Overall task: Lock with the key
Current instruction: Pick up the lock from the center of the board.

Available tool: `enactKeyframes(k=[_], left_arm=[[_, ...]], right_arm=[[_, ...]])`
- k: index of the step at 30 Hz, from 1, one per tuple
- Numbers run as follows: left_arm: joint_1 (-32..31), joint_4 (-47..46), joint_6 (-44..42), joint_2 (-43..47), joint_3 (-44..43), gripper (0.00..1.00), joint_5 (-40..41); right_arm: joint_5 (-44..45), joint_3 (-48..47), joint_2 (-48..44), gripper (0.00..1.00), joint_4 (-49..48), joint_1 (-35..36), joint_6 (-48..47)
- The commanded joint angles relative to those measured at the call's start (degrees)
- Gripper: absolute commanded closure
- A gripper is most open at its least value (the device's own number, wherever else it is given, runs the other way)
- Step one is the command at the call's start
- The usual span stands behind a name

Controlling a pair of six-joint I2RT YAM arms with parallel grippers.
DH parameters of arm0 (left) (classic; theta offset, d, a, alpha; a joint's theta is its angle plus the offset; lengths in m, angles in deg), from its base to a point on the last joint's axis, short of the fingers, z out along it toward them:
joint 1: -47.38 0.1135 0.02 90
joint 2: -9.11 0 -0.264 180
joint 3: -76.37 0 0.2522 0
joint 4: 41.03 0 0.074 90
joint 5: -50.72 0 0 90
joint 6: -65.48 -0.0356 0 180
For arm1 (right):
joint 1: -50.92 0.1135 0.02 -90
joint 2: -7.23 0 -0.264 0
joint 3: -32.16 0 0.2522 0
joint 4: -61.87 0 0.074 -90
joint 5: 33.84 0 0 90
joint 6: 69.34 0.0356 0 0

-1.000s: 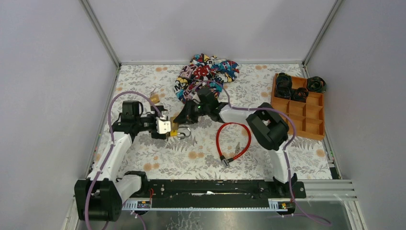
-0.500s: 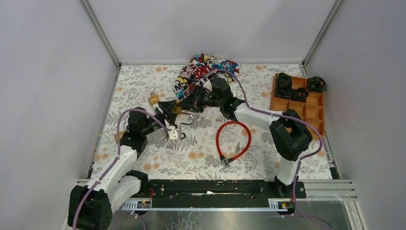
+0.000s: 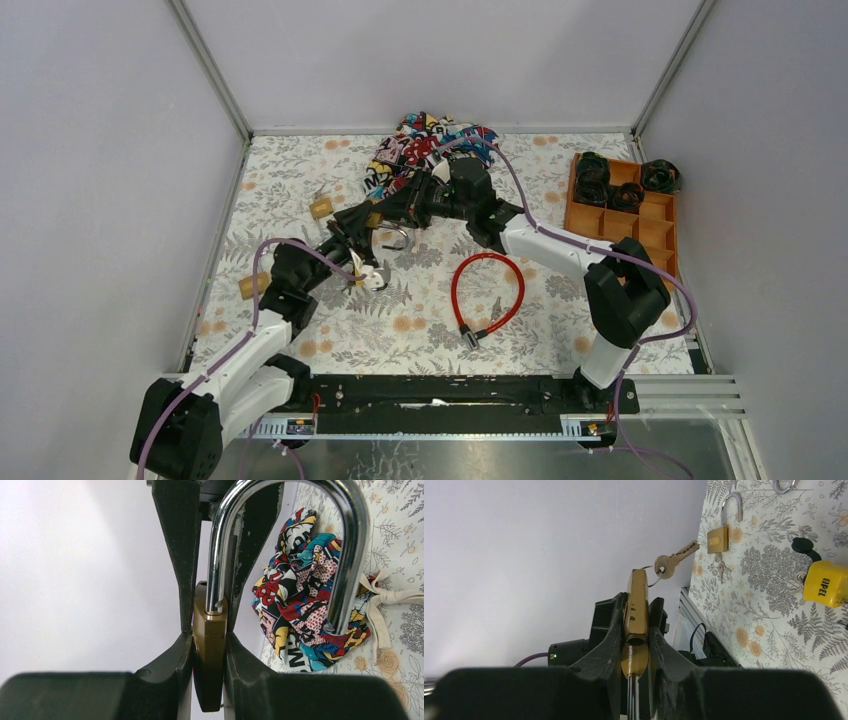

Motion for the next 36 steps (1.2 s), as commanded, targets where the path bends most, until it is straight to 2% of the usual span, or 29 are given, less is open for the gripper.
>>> enactKeyframes(k=[1,2,4,5,7,11,13,14,16,17,18,22,26,28,31,36], left_arm=[[-0.6,-5.2,4.1,0.8,-1.2,0.63,4.0],[-0.6,-5.3,4.3,0.9,-1.1,0.63,4.7],[-0.6,-5.5,4.5,1.1,-0.9,0.71,6.0],[-0.6,-5.6,4.4,1.3,-0.8,0.79,6.1],[-0.6,-6.0,4.6,2.0,-0.7,1.0,5.2],[-1.5,-5.5,8.0,4.1,-1.7,1.0,1.8],[-2.3,-2.3,11.0,4.8,-3.9,1.0,2.1],[-2.5,0.3,13.1,4.8,-5.7,1.0,2.4],[-2.6,7.3,18.1,5.1,-9.0,1.0,3.0],[-2.6,11.6,20.2,5.1,-10.7,1.0,2.8],[-2.6,18.3,21.7,5.2,-12.2,1.0,2.3],[-2.6,33.2,29.9,5.9,-17.5,1.0,-0.9],[-2.6,49.6,36.4,5.2,-22.5,1.0,-7.3],[-2.6,55.8,38.8,3.7,-25.1,1.0,-9.2],[-2.6,61.3,40.1,1.4,-28.4,1.0,-11.2],[-2.7,65.0,40.2,-1.7,-32.4,1.0,-12.8]], right_arm=[[-1.1,-1.9,-5.1,1.0,-4.6,1.8,-5.3],[-0.9,-1.7,-5.5,1.0,-4.8,1.9,-5.2],[-0.7,-1.8,-6.0,1.0,-4.6,1.8,-5.6],[-0.6,-1.9,-6.3,1.0,-4.3,1.8,-5.9],[-0.3,-2.5,-6.7,1.0,-3.4,1.9,-6.9],[-0.8,-3.1,-6.7,1.0,-2.7,2.0,-8.1],[-1.9,-4.4,-6.6,1.0,-0.4,2.0,-11.0],[-2.4,-5.2,-6.8,0.9,1.1,1.9,-13.2],[-3.1,-6.3,-8.1,0.6,4.5,1.8,-19.1],[-3.8,-6.7,-9.0,0.5,6.4,1.7,-22.6],[-4.6,-7.0,-9.9,0.44,8.9,1.3,-25.6],[-7.0,-7.1,-14.4,0.26,22.0,-0.9,-38.2],[-5.2,-8.3,-18.6,0.24,38.4,-1.8,-53.9],[-5.3,-7.9,-19.9,0.23,42.5,-1.8,-60.6],[-5.9,-5.4,-20.7,0.24,42.0,-1.5,-64.3],[-6.7,-4.4,-19.3,0.26,36.7,0.9,-66.8]])
